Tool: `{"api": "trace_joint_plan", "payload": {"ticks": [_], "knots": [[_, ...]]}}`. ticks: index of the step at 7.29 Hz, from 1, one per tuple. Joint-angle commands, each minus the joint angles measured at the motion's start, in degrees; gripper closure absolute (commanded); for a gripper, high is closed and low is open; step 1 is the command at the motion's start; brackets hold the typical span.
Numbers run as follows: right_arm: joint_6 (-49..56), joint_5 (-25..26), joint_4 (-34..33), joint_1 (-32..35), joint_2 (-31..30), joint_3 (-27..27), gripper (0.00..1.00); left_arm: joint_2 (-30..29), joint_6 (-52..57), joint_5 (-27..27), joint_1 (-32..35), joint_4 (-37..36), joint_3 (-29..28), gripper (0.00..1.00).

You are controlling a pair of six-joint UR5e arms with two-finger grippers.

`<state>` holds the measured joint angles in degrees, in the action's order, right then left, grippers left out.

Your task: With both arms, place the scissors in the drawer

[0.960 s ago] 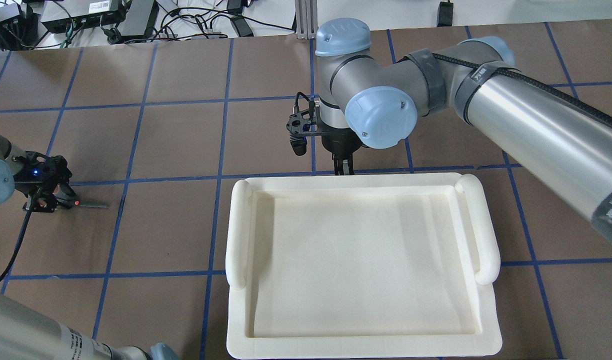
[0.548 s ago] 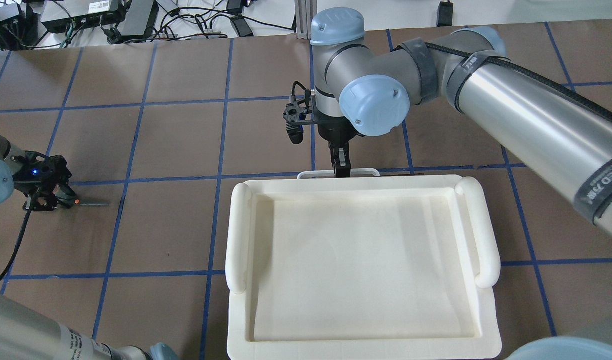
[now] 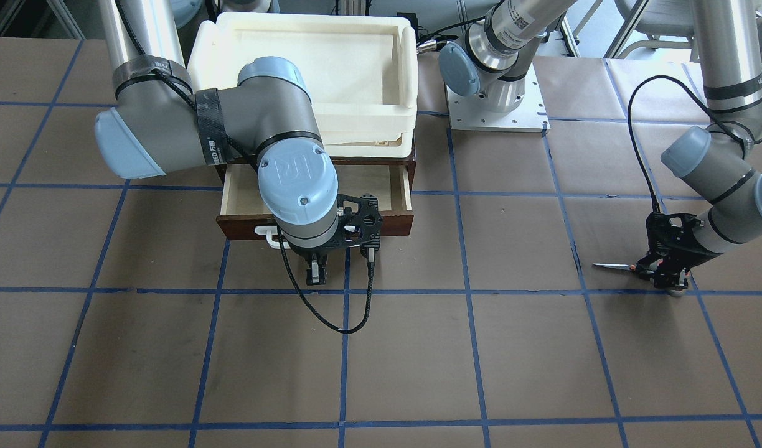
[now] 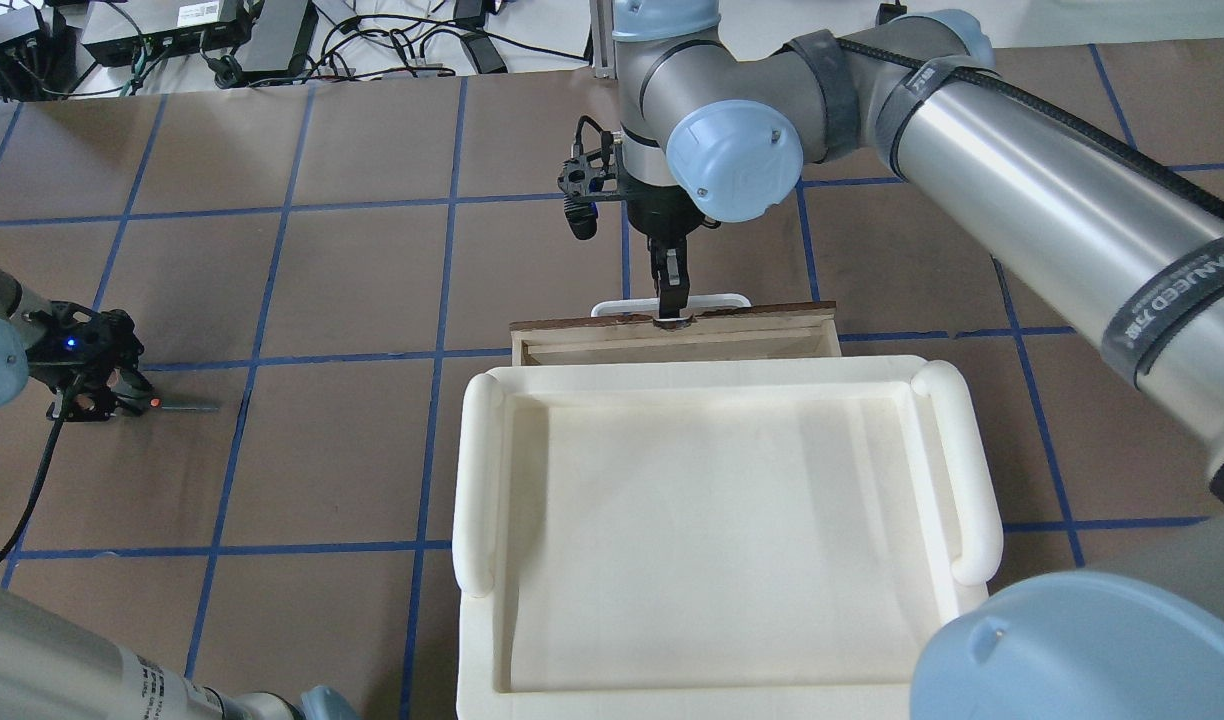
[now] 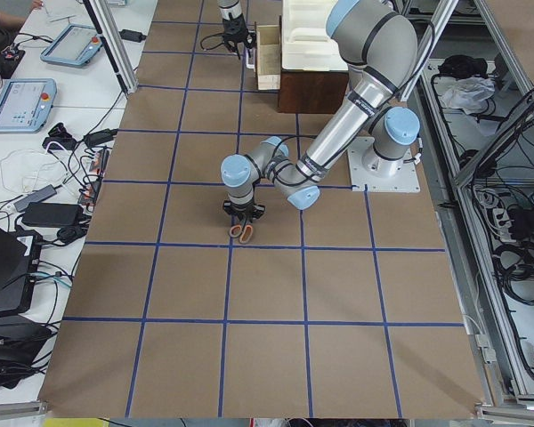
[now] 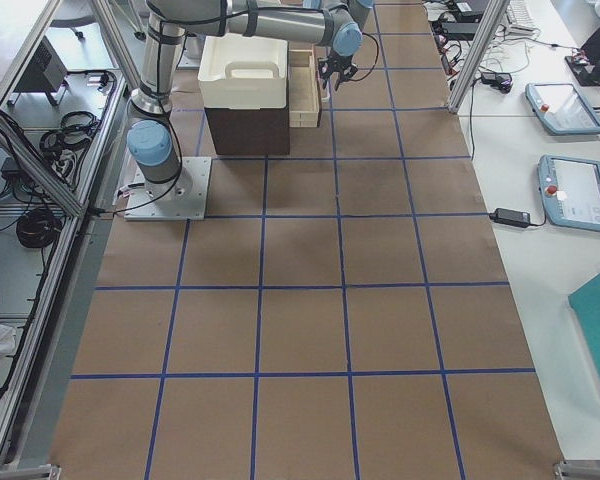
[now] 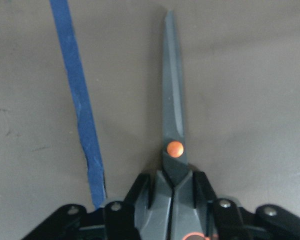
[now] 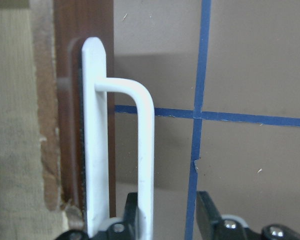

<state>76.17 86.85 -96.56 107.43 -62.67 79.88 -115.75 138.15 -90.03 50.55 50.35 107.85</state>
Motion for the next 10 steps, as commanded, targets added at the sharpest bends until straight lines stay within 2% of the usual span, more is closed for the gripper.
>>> {"api": "trace_joint_plan", "payload": {"ticks": [1,3,4,7,10], "knots": [[0.30,-0.01,-0.11,-0.21,1.15,-1.82,0.52,1.57,0.01,-0.15,0.07,0.10,-1.06,1.00],[0.82,-0.71,-0.20,-1.08,1.67,-2.88,0.52,2.72,0.19,-0.24,0.42,1.07,-2.64,1.00],[1.00,-0.63,-0.20,-1.26,2.28,-3.58,0.52,4.64,0.01,-0.24,0.77,3.76,-3.60,1.00],[1.00,-0.45,-2.48,-1.26,3.78,-4.47,0.52,9.31,-0.87,0.03,4.45,20.79,-15.35,1.00],[0.91,-0.62,-2.75,-1.26,5.71,-7.27,0.52,12.29,-2.27,0.20,8.05,24.26,-19.25,1.00]]}}
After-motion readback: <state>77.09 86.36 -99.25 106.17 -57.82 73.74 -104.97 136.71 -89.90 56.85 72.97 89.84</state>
